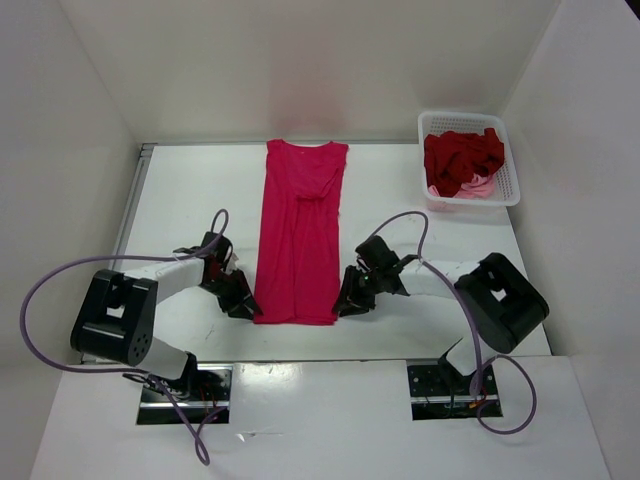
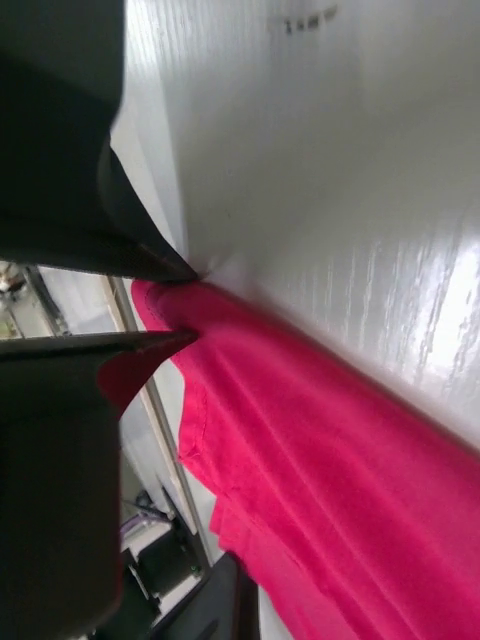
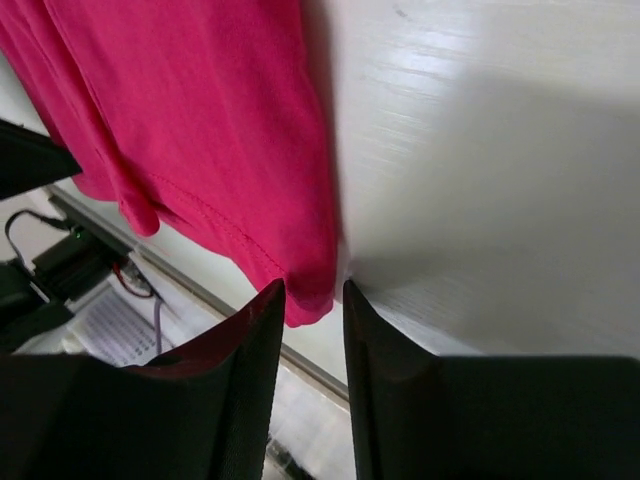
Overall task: Fold and stack the t-shirts
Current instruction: Grab the bottom of the folded rectangular tshirt with both arms, then fold the folded rectangular tshirt in 1/3 of the way
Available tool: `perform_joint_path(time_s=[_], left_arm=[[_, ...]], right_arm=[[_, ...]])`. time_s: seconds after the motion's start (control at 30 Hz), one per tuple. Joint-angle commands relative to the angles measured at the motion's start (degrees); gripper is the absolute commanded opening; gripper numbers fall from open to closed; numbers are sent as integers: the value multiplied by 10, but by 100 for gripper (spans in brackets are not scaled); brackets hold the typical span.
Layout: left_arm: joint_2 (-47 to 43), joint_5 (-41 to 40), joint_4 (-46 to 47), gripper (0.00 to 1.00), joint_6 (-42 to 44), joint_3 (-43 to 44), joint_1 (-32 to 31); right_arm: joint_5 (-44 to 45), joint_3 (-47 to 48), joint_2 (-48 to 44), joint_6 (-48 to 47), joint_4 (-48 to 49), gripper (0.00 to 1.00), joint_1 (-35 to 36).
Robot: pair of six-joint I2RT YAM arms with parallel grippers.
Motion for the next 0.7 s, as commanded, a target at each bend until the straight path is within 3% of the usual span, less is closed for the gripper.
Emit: perform_joint_path(time_s=[0.0, 0.07, 0.2, 0.23, 0.5, 0.67], left_arm=[[18, 3, 22, 32, 14, -5, -3], [18, 21, 22, 21, 19, -5, -8], [5, 35, 3, 5, 24, 0, -20], [-10, 35, -10, 0, 24, 0, -26], [-130, 36, -181, 0, 62, 67, -40], [-75, 18, -155, 0, 62, 198, -1]], right_arm=[[-8, 11, 21, -8, 16, 34, 7], [-13, 11, 26, -13, 16, 31, 12], [-19, 11, 6, -13, -5, 0, 17], [-5, 3, -6, -13, -14, 0, 24], [-4, -15, -167, -3, -175, 0, 77], [-3, 102, -160, -87, -218, 0, -47]])
